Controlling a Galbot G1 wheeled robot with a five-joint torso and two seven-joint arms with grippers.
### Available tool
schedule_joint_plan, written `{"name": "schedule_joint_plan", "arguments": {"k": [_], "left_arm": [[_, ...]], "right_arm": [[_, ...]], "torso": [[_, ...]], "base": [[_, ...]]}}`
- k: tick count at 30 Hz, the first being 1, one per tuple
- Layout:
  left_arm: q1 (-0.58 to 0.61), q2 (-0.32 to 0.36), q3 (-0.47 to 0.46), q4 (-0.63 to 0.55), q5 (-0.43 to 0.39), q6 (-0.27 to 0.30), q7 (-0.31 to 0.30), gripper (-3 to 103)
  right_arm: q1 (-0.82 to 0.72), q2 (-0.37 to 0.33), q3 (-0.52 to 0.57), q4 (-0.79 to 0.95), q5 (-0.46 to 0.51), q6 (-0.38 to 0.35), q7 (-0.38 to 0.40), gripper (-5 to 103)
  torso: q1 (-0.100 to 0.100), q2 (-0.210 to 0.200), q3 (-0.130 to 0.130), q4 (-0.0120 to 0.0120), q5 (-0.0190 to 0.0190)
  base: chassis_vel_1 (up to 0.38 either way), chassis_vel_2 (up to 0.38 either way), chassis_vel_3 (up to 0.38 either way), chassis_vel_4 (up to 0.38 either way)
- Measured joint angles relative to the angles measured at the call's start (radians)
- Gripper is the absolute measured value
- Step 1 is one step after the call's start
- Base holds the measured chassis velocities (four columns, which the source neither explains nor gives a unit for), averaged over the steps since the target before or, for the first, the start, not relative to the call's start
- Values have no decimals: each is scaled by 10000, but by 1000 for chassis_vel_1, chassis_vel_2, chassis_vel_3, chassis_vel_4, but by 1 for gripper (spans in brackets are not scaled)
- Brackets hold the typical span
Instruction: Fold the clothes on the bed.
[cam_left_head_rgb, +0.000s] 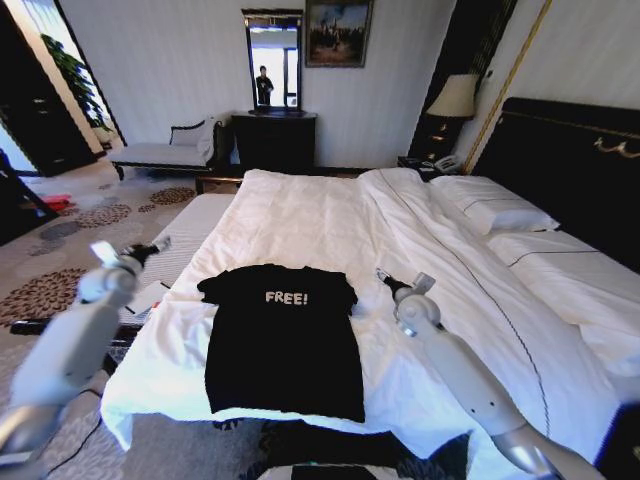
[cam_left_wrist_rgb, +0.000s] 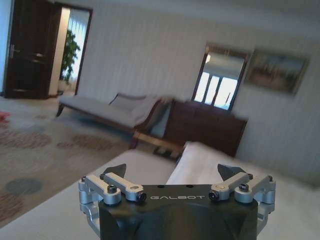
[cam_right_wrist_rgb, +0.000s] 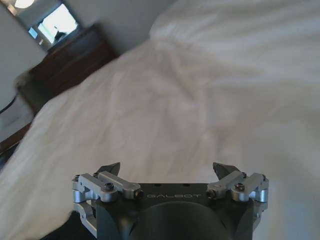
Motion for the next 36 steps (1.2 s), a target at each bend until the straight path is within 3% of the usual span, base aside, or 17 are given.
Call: {"name": "schedule_joint_plan", "arguments": {"k": [2, 3, 5, 7, 10, 12, 15, 26, 34, 36], "left_arm": [[-46, 252, -228, -623, -667, 18, -196, 100], [-95, 323, -293, -902, -893, 27, -269, 100], [-111, 404, -390, -1322, -1164, 64, -369, 100], [-169, 459, -438, -1902, -1399, 115, -490, 100], [-179, 460, -446, -2237, -1473, 148, -546, 100], [-110, 424, -554, -2687, -1542, 173, -622, 100], [-38, 376, -622, -2830, -1545, 176, -668, 100], [-69, 250, -495, -2687, -1384, 250, -767, 100], [-55, 177, -437, -2638, -1272, 271, -781, 100], [-44, 180, -439, -2615, -1265, 270, -782, 100]], "right_arm": [[-6, 70, 75, 267, 937, -279, 485, 100], [-9, 113, 154, 352, 1399, -383, 822, 100], [42, 176, 199, 361, 1809, -495, 1115, 100], [139, 219, 216, 217, 2010, -641, 1314, 100], [202, 233, 164, -50, 1744, -678, 1283, 100], [391, 302, -107, -936, 718, -546, 712, 100], [551, 443, -222, -1568, 389, -472, 391, 100], [1319, 1482, -610, -2504, 809, -419, -45, 100], [1528, 1755, -1036, -2986, 399, -427, -451, 101], [1592, 1839, -1110, -3097, 272, -406, -550, 92]], "torso": [[0, 1, -1, 1, 1], [0, 1, -1, -11, -1], [0, 2, 0, -18, -3], [0, 1, -1, -10, 1], [0, 1, 0, -9, -1], [0, 1, 0, -9, 1], [0, 1, 1, -5, 0], [3, 1, 2, -5, -2], [3, 0, 2, -11, -1], [2, 0, 2, -9, -1]], "base": [[0, 0, 0, 0], [0, 0, 0, 0], [0, 0, 0, 0], [0, 0, 0, 0], [0, 0, 0, 0], [0, 0, 0, 0], [0, 0, 0, 0], [0, 0, 0, 0], [0, 0, 0, 0], [0, 0, 0, 0]]}}
